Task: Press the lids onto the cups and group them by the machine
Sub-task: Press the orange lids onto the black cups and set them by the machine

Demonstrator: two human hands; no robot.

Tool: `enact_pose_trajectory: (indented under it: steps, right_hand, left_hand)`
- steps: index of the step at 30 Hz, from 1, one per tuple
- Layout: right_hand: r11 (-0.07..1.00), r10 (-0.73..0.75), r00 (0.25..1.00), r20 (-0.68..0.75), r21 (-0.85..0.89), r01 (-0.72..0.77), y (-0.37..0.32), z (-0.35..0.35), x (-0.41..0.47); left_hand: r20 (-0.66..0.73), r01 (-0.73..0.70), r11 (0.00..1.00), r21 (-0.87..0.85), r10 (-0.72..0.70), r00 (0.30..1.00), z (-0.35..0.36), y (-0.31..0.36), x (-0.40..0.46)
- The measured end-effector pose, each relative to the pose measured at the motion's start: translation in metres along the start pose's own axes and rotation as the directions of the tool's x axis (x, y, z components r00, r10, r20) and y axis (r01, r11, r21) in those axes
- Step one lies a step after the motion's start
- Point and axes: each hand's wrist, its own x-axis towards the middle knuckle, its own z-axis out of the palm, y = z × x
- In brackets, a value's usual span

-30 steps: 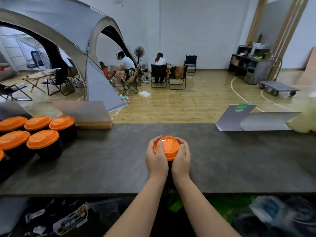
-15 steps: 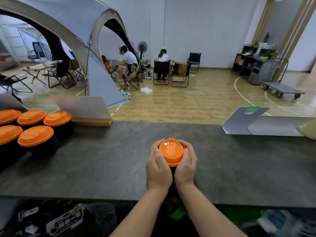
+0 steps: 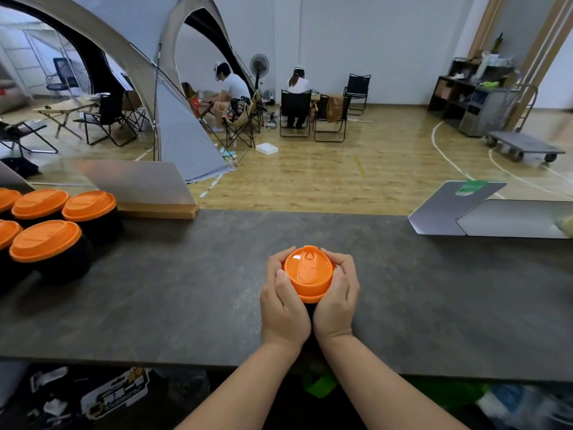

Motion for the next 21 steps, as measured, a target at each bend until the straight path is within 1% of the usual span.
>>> enact_pose_trajectory:
  steps: [3, 5, 8, 10, 11, 12, 15, 16, 18, 20, 21]
  right_hand:
    - [1.000, -0.012, 1.000, -0.002, -0.004, 0.012, 0.000, 0.000, 0.001]
    - [1.000, -0.013, 1.000, 0.001, -0.009, 0.013, -0.002, 0.001, 0.000]
    - [0.999, -0.019, 1.000, 0.021, -0.050, 0.020, -0.005, 0.001, -0.001]
    - [0.993, 0.012, 0.997, 0.072, -0.115, -0.004, -0.009, -0.003, 0.001]
    - [0.988, 0.031, 0.994, 0.100, -0.155, -0.015, -0.011, -0.006, 0.003]
    - [0.980, 0.037, 0.991, 0.129, -0.199, -0.011, -0.014, -0.009, 0.004]
    - [0.949, 0.020, 0.972, 0.234, -0.310, 0.056, -0.021, -0.018, 0.012]
    - [0.940, 0.034, 0.960, 0.279, -0.334, 0.063, -0.021, -0.019, 0.016]
    - [0.937, 0.059, 0.926, 0.373, -0.340, 0.078, -0.019, -0.020, 0.021]
    - [0.957, 0.055, 0.894, 0.445, -0.279, 0.081, -0.014, -0.021, 0.024]
    - [0.973, 0.058, 0.882, 0.468, -0.226, 0.055, -0.012, -0.019, 0.023]
  left_hand:
    - [-0.007, -0.003, 1.000, -0.006, 0.003, 1.000, 0.000, 0.000, 0.001]
    - [0.023, 0.017, 1.000, -0.014, -0.017, 1.000, -0.002, 0.000, 0.002]
    - [0.128, 0.036, 0.999, -0.012, -0.034, 0.991, -0.011, 0.000, 0.009]
    - [0.216, 0.059, 0.998, 0.015, -0.061, 0.975, -0.020, 0.004, 0.019]
    - [0.230, 0.072, 0.997, 0.016, -0.073, 0.970, -0.025, 0.007, 0.025]
    - [0.211, 0.078, 0.997, 0.016, -0.080, 0.974, -0.030, 0.009, 0.031]
    - [0.028, 0.070, 0.995, 0.065, -0.072, 0.997, -0.037, 0.013, 0.039]
    - [-0.009, 0.085, 0.993, 0.083, -0.085, 0.996, -0.037, 0.013, 0.036]
    - [-0.005, 0.139, 0.987, 0.082, -0.139, 0.990, -0.035, 0.012, 0.026]
    - [0.046, 0.196, 0.981, -0.005, -0.195, 0.980, -0.030, 0.011, 0.015]
    - [0.060, 0.206, 0.978, -0.039, -0.203, 0.977, -0.027, 0.011, 0.011]
